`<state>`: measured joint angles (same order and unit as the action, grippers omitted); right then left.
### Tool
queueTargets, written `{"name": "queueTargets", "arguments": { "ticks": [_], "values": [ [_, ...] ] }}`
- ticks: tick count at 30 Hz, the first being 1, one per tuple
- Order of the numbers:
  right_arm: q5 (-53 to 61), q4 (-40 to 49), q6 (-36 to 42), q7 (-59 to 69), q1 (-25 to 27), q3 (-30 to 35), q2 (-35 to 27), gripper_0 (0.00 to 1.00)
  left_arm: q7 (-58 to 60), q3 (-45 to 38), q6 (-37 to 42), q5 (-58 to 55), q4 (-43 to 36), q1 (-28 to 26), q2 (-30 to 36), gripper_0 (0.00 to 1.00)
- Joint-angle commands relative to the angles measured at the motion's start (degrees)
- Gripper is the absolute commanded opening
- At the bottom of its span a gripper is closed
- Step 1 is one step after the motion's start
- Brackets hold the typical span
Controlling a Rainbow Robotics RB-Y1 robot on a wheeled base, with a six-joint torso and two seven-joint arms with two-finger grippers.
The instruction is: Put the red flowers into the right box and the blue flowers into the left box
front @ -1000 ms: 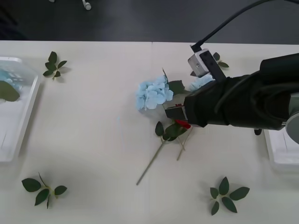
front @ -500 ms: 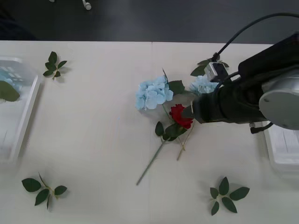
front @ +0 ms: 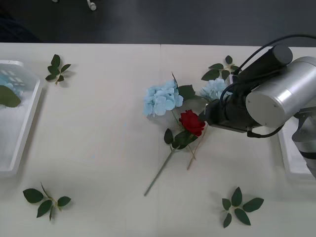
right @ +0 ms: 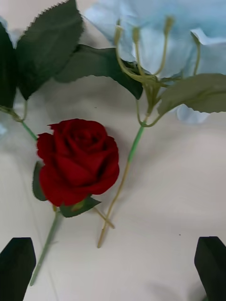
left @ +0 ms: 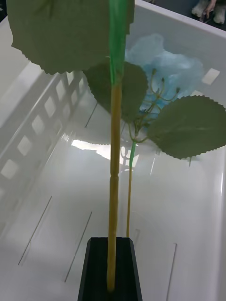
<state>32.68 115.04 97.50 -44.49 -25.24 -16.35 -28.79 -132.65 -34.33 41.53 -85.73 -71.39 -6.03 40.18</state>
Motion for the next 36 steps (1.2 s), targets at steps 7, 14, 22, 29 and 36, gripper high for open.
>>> {"name": "queueTargets", "arguments": {
  "ticks": [7,14,22,29,36],
  "values": [
    [-4.9,-7.55,-4.95,3.0,-0.77,-2.28,1.37,1.0,2.31,0.84,-1.01,1.09,0.72,2.51,0.95,0.85],
    [-9.83,-12.73,-9.17,3.27,-0.77,-4.3,3.56,1.0,2.4,1.19,1.45,-2.6,-4.11,2.25,1.22,1.0],
    [-11.85,-17.74,-16.11,3.36,-0.77,-7.29,4.09,1.0,2.31,0.31,8.83,-8.93,-9.74,1.98,1.75,1.0],
    [-14.04,-19.94,-17.16,3.44,-0.77,-8.26,5.5,1.0,2.22,-0.04,16.48,-12.36,-15.98,1.98,1.75,1.0],
    [-15.1,-20.64,-17.08,3.53,-0.77,-8.43,6.47,1.0,1.69,-0.04,24.92,-13.59,-23.27,1.98,1.75,1.0]
  ]
}}
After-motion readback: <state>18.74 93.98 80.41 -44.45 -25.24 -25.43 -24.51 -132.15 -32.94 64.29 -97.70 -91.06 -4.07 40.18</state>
